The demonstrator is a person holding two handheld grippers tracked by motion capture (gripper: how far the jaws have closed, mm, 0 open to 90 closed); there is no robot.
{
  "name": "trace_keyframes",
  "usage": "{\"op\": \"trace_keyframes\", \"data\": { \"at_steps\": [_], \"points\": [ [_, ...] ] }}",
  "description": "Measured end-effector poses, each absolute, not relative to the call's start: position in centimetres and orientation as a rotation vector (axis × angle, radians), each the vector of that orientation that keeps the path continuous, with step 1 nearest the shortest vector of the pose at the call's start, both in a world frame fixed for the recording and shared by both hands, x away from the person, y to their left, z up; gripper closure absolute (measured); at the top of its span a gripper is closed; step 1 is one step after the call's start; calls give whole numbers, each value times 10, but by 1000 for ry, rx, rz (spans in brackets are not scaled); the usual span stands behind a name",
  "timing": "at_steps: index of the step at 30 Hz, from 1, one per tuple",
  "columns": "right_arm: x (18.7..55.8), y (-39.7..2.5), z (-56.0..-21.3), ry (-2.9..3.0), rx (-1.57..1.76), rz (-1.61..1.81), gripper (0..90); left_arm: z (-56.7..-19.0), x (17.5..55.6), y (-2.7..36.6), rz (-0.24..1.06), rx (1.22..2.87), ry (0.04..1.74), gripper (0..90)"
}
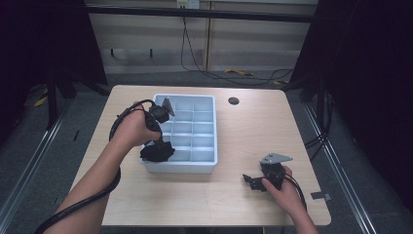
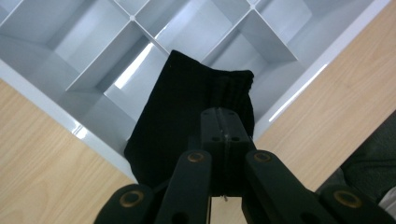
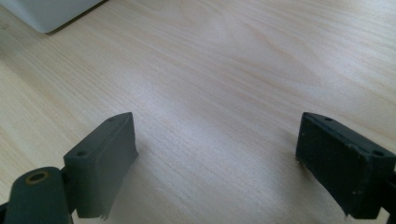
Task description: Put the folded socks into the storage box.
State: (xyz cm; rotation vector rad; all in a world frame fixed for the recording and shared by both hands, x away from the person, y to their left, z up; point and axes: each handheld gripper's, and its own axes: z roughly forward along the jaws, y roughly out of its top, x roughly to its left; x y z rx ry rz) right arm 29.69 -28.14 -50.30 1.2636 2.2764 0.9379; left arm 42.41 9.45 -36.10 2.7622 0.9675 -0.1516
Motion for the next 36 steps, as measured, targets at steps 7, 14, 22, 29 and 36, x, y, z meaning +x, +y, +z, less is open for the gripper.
{"op": "trace_keyframes", "data": {
  "at_steps": [7,14,22,29,36],
  "points": [
    [297,-281,-503,2279,1264,939,115,-371,426,87,-106,2784,956,900],
    [297,-281,-503,2278,1265,937,115,-384,426,87,-130,2794,972,900],
    [297,-281,-503,2279,1259,942,115,-398,424,86,-124,2804,988,900],
    [297,-281,-503,2279,1259,942,115,-403,424,85,-129,2815,992,900],
    [297,-281,-503,2280,1258,944,116,-408,423,85,-129,2831,1001,900]
  ]
}}
